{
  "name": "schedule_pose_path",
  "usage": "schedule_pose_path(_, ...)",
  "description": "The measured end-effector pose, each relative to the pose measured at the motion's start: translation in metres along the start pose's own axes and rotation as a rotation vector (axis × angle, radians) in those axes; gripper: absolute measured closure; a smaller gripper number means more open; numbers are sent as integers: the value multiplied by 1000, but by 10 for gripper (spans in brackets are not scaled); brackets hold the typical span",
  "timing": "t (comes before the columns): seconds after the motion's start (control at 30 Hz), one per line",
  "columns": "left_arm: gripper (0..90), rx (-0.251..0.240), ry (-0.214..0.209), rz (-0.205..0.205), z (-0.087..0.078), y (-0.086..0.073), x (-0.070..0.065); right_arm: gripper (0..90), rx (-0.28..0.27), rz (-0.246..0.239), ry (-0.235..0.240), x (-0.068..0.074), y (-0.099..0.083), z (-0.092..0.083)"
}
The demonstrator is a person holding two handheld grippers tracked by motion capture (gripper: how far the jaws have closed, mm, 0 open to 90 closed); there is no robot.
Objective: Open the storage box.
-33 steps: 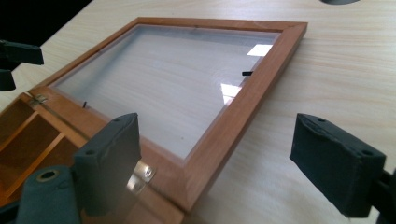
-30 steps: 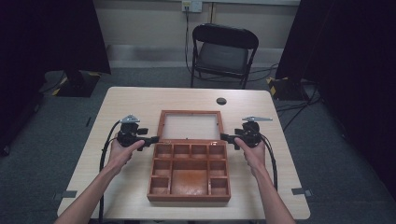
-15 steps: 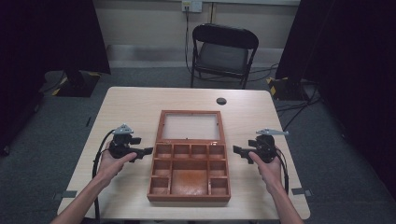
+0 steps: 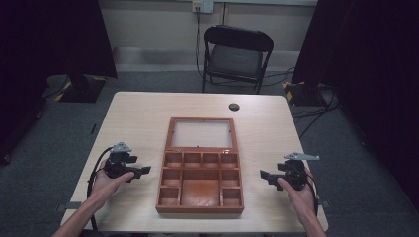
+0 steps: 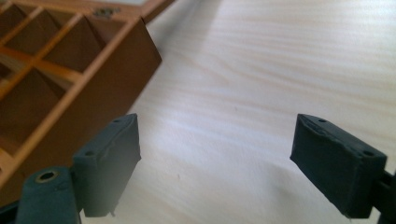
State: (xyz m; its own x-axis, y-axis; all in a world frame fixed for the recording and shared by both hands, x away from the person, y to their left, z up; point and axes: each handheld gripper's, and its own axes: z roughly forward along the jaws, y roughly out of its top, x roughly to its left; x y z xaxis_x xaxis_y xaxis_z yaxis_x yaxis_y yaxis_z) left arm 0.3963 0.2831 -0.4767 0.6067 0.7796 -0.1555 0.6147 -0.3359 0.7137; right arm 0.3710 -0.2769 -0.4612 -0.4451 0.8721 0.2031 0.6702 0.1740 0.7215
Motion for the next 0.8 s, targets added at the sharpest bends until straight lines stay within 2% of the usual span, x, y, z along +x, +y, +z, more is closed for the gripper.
schedule_pose_path(0.1, 214, 21, 17, -5, 0, -5, 3, 149, 29, -9, -19, -4, -9, -2)
schedule_pose_path(0.13, 216, 12, 30, -17, 2, -7, 4, 150, 38, -12, -29, -6, -11, -2)
schedule_pose_path(0.17, 216, 22, 45, -10, 3, -9, 5, 150, 46, -8, -42, -8, -14, -2)
schedule_pose_path(0.2, 216, 39, 59, -12, 6, -11, 6, 150, 55, -7, -62, -11, -17, -1)
schedule_pose_path(0.27, 209, 25, 63, -16, 7, -12, 7, 150, 72, -15, -89, -15, -23, 1)
schedule_pose_path(0.33, 210, 27, 88, -4, 8, -12, 6, 142, 92, -33, -142, -18, -28, 5)
schedule_pose_path(0.37, 210, 26, 98, 11, 9, -13, 5, 142, 74, -51, -174, -19, -30, 6)
schedule_pose_path(0.43, 209, 11, 141, 52, 11, -15, 4, 142, 57, -55, -196, -21, -31, 7)
schedule_pose_path(0.47, 206, 3, 154, 73, 13, -17, 4, 135, 53, -62, -226, -21, -32, 7)
schedule_pose_path(0.53, 165, -31, 158, 61, 15, -20, 3, 105, 16, -64, -242, -22, -36, 10)
schedule_pose_path(0.57, 152, -31, 161, 59, 15, -20, 3, 102, -5, -61, -245, -22, -38, 11)
schedule_pose_path(0.8, 146, -26, 171, 63, 15, -20, 3, 99, -5, -56, -253, -22, -38, 11)
